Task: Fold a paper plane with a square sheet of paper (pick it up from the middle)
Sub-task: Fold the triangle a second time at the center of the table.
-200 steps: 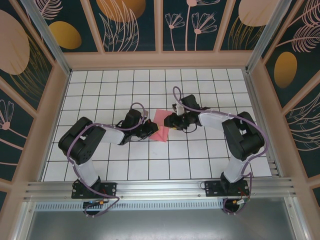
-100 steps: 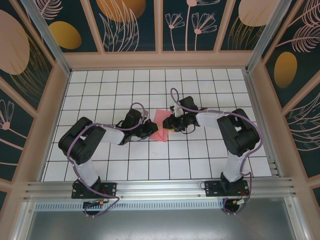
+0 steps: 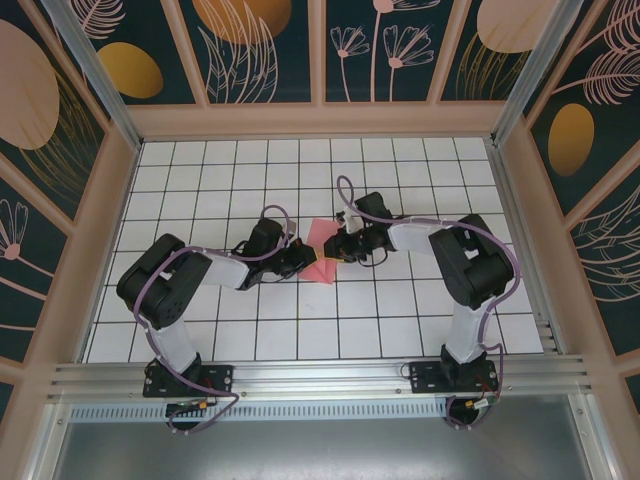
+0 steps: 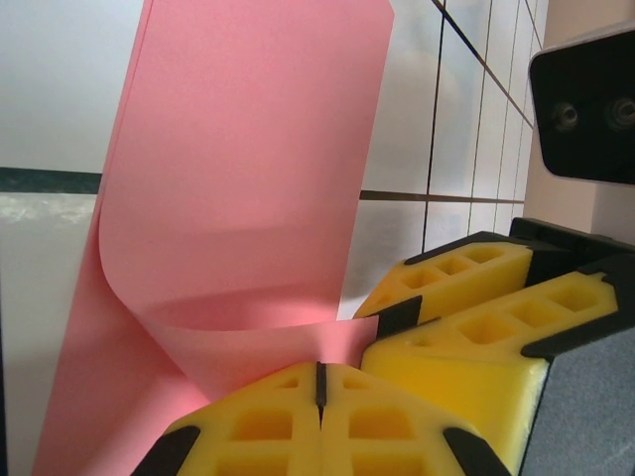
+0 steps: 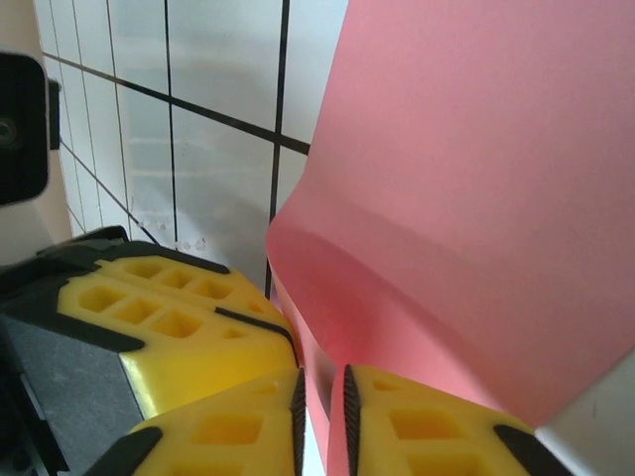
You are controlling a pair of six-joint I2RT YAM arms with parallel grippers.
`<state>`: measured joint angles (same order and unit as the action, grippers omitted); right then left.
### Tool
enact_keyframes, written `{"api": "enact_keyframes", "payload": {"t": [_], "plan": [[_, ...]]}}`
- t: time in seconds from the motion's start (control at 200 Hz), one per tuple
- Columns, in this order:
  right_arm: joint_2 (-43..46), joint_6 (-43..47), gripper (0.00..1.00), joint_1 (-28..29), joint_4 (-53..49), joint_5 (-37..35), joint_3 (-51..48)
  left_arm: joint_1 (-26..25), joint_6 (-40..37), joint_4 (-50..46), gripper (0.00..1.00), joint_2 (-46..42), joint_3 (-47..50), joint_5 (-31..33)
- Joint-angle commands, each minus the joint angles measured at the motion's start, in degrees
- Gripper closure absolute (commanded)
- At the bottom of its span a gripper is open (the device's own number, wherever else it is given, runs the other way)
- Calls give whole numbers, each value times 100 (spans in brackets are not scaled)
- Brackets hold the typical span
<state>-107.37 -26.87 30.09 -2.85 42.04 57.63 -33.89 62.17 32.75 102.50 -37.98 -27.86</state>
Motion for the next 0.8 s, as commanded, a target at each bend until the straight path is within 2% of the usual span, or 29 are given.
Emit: {"api": "enact_keyframes", "payload": {"t": [0.0,0.295,0.405,0.53,0.791], "plan": [[-127,112,82,24,11,-11,186,-34,-123,-34,95,-15,-32,-14],[-86,134,92,6,-36,-238,120,-31,-100,82,93,-10,-30,-140],[-16,170,92,-51,-101,-442,48,-34,-70,206,89,-41,-22,-237],[50,183,92,-99,-123,-604,-30,-37,186,836,83,51,88,-462],[155,191,92,-119,-155,-843,-107,-32,287,1029,82,218,20,-566]]}}
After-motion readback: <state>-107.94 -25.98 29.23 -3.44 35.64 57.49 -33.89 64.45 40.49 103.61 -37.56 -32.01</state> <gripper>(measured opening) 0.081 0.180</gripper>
